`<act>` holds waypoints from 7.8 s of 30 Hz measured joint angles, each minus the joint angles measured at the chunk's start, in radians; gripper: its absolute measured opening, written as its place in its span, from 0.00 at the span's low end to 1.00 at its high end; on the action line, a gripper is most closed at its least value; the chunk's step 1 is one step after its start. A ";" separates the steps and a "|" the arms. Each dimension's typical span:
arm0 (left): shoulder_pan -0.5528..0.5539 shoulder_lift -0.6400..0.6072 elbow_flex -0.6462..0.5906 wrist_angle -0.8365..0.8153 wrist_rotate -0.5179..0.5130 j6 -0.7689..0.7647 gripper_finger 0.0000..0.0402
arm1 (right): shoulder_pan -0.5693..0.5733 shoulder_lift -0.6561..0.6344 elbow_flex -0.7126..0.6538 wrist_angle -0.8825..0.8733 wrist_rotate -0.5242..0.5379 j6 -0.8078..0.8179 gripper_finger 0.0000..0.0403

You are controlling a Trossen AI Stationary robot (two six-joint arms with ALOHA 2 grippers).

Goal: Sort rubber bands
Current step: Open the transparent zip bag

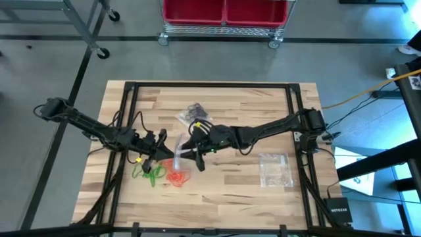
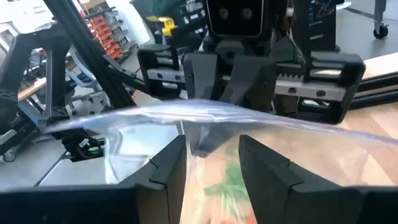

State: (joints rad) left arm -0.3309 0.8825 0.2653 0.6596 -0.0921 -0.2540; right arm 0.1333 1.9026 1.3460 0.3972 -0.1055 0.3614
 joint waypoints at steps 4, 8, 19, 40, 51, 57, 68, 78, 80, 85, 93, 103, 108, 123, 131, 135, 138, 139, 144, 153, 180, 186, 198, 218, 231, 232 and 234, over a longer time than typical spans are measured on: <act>0.013 0.001 0.000 0.026 0.000 0.000 0.00 | 0.000 0.000 0.000 0.007 0.000 -0.002 0.34; 0.030 0.002 0.000 0.027 0.001 0.000 0.00 | 0.000 0.007 0.000 0.018 -0.003 -0.019 0.34; 0.032 0.003 0.000 0.028 0.008 -0.010 0.00 | -0.002 0.033 0.000 0.075 -0.017 -0.043 0.03; -0.054 -0.014 0.000 -0.206 -0.052 -0.142 0.00 | -0.002 -0.081 0.000 -0.264 0.050 -0.095 0.00; -0.025 -0.095 0.000 -0.152 -0.190 -0.175 0.04 | 0.004 -0.083 -0.001 -0.213 -0.053 -0.132 0.00; -0.021 -0.090 0.000 -0.143 -0.190 -0.159 0.21 | 0.004 -0.082 -0.001 -0.166 -0.045 -0.130 0.00; -0.028 -0.014 0.000 0.008 -0.219 -0.166 0.38 | 0.004 -0.082 -0.001 -0.154 0.027 -0.130 0.00; -0.028 0.118 0.053 0.092 -0.233 -0.166 0.39 | 0.004 -0.082 -0.001 -0.155 0.024 -0.130 0.00; -0.029 0.122 0.058 0.092 -0.233 -0.166 0.39 | 0.004 -0.082 -0.001 -0.156 0.023 -0.131 0.00; -0.034 0.113 0.060 0.054 -0.209 -0.157 0.39 | 0.004 -0.082 -0.001 -0.165 0.008 -0.131 0.00; -0.063 0.021 0.060 -0.038 -0.195 -0.106 0.39 | 0.004 -0.082 -0.001 -0.170 0.008 -0.131 0.00; -0.051 0.066 0.060 0.051 -0.196 -0.100 0.39 | 0.004 -0.082 -0.001 -0.160 0.008 -0.132 0.00; -0.039 0.111 0.060 0.115 -0.200 -0.083 0.39 | 0.004 -0.082 -0.001 -0.161 0.008 -0.132 0.00; -0.018 0.130 0.060 0.090 -0.233 -0.018 0.01 | 0.003 -0.082 -0.001 -0.194 0.036 -0.099 0.00; -0.069 -0.003 0.060 -0.221 -0.330 -0.081 0.00 | 0.006 -0.152 -0.001 -0.396 0.075 -0.105 0.00; -0.076 -0.060 0.060 -0.290 -0.353 -0.090 0.00 | 0.019 -0.172 0.000 -0.439 0.094 -0.122 0.00; -0.076 -0.078 0.060 -0.296 -0.360 -0.098 0.00 | 0.028 -0.172 0.000 -0.477 0.089 -0.121 0.00; -0.076 -0.078 0.060 -0.293 -0.360 -0.097 0.00 | 0.031 -0.170 0.000 -0.479 0.098 -0.122 0.00; -0.076 -0.077 0.060 -0.271 -0.335 -0.098 0.00 | 0.031 -0.146 0.000 -0.478 0.127 -0.100 0.00; -0.074 -0.075 0.060 -0.275 -0.323 -0.082 0.00 | 0.031 -0.142 -0.001 -0.455 0.272 -0.012 0.13; -0.074 -0.075 0.060 -0.282 -0.322 0.000 0.00 | 0.017 -0.142 -0.001 -0.443 0.400 -0.177 0.30; -0.074 -0.075 0.060 -0.282 -0.322 0.000 0.00 | 0.017 -0.141 -0.001 -0.443 0.382 -0.176 0.30; -0.074 -0.075 0.060 -0.282 -0.323 0.000 0.00 | 0.017 -0.141 -0.001 -0.444 0.382 -0.182 0.30; -0.075 -0.075 0.060 -0.234 -0.304 -0.238 0.00 | 0.018 -0.141 -0.001 -0.444 0.382 -0.213 0.30; -0.076 -0.075 0.060 -0.191 -0.162 -0.382 0.00 | 0.086 -0.131 0.000 -0.268 0.428 -0.552 0.30; -0.076 -0.075 0.060 -0.189 -0.162 -0.390 0.00 | 0.091 -0.131 0.000 -0.258 0.428 -0.577 0.30; -0.076 -0.075 0.060 -0.192 -0.162 -0.399 0.00 | 0.093 -0.118 0.001 -0.210 0.420 -0.606 0.30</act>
State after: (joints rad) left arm -0.4068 0.8074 0.3248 0.4676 -0.2539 -0.6534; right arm 0.2259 1.7842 1.3468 0.1872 0.3145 -0.2450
